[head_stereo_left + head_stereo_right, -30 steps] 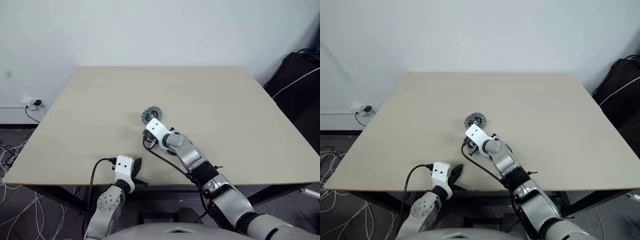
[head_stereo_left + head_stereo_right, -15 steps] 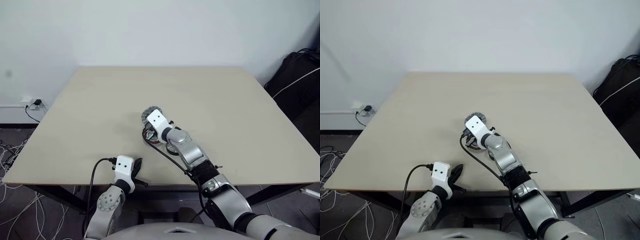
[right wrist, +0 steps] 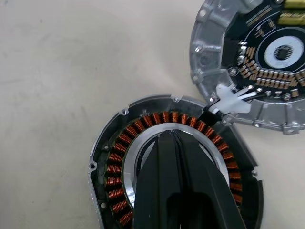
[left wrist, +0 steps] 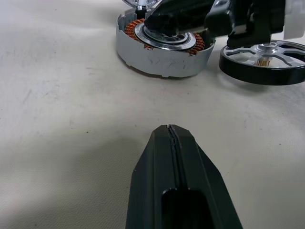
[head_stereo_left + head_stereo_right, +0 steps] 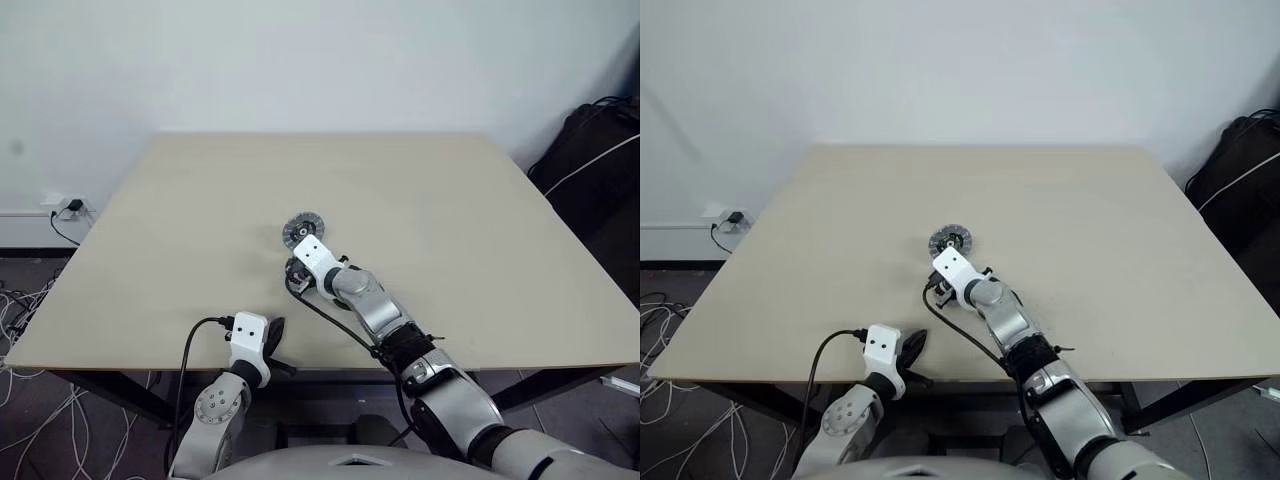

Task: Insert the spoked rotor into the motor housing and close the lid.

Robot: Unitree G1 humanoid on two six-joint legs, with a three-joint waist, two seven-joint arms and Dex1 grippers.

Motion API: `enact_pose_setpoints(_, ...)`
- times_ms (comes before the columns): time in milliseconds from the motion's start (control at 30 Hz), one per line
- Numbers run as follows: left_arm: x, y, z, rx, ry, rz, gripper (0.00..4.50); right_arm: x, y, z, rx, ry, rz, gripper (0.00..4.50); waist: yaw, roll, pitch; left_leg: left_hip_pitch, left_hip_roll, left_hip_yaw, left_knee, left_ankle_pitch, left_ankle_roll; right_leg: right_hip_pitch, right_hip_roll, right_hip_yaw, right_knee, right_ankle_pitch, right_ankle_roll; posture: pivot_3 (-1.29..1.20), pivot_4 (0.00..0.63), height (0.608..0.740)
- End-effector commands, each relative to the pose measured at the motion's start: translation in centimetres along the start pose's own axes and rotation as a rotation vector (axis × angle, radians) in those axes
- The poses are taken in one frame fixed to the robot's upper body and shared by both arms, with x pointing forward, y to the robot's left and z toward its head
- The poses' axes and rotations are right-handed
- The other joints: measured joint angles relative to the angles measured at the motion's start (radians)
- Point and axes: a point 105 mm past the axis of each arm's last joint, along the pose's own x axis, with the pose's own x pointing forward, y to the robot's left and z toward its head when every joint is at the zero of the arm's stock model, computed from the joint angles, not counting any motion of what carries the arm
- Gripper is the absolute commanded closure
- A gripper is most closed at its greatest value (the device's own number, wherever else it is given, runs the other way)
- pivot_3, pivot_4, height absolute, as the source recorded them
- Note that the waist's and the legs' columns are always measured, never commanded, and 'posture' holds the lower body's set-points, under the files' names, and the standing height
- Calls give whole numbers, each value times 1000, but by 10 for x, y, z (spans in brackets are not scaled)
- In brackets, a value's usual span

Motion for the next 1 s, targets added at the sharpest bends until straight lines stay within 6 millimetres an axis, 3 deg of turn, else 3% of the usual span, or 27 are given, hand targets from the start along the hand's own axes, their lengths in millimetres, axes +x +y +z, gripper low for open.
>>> enact_pose_setpoints(33, 1, -1, 17, 12, -61, -5, 4500, -12, -12, 33, 79, -101, -30, 4483, 1, 0, 0, 0, 0, 0, 0, 0, 0, 0, 0, 0, 0, 0, 0, 0, 0, 740)
enact_pose_setpoints(100, 1, -1, 17, 11, -60, -7, 4500, -18, -12, 34, 87, -100, -23, 4483, 2, 0, 0, 0, 0, 0, 0, 0, 0, 0, 0, 0, 0, 0, 0, 0, 0, 740)
enact_pose_setpoints(200, 3, -3, 17, 10, -59, -13, 4500, -24, -11, 30, 13, -73, -13, 3645, 4, 0, 0, 0, 0, 0, 0, 0, 0, 0, -1, 0, 0, 0, 0, 0, 0, 740)
enact_pose_setpoints(500, 4, -4, 17, 6, -60, -15, 4500, -23, -21, 25, -348, 25, -22, 3645, 4, 0, 1, 0, 0, 0, 0, 0, 0, 0, 0, 0, 0, 0, 0, 0, 0, 740)
enact_pose_setpoints(1000, 5, -3, 18, -2, -70, -1, 4500, -15, -15, 23, -515, 78, 69, 3645, 8, -1, 2, 0, 0, 0, 1, 0, 0, 0, 5, 0, 0, 0, 0, 0, 0, 740)
